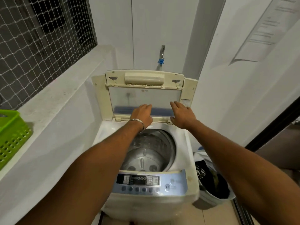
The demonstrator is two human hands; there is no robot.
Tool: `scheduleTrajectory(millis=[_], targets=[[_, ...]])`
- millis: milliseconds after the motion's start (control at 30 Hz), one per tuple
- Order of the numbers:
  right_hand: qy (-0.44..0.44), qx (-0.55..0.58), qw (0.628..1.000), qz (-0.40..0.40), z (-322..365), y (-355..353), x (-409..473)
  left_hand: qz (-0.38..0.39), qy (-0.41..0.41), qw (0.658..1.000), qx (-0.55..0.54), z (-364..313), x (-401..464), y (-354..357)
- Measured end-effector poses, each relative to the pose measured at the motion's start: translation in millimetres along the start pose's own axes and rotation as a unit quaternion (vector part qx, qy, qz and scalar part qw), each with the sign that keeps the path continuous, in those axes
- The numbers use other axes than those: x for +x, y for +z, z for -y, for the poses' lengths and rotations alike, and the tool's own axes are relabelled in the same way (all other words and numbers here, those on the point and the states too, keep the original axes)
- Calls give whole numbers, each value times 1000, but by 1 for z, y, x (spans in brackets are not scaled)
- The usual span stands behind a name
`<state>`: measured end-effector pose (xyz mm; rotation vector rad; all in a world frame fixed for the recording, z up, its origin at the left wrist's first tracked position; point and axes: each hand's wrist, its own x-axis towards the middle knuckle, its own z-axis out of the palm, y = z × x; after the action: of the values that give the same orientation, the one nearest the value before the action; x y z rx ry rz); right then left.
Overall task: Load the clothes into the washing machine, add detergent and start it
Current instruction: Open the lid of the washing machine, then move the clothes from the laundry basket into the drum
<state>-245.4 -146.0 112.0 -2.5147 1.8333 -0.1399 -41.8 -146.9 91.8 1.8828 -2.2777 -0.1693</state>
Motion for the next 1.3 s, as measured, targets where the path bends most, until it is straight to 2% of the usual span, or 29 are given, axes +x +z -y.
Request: scheduleTrajectory(millis=[300, 567, 933, 1300], targets=[[19, 4, 998, 65, -69, 25, -84, 2, -32, 999, -16, -92, -47, 39], [51, 7, 995, 90, -150, 40, -138, 40, 9, 999, -18, -178, -46, 82], [130, 10, 981, 145, -281, 79, -131, 101, 67, 992, -45, -283, 50, 168], [121, 44, 968, 217, -389, 141, -77, 170, 32, 981, -89, -329, 139, 265]])
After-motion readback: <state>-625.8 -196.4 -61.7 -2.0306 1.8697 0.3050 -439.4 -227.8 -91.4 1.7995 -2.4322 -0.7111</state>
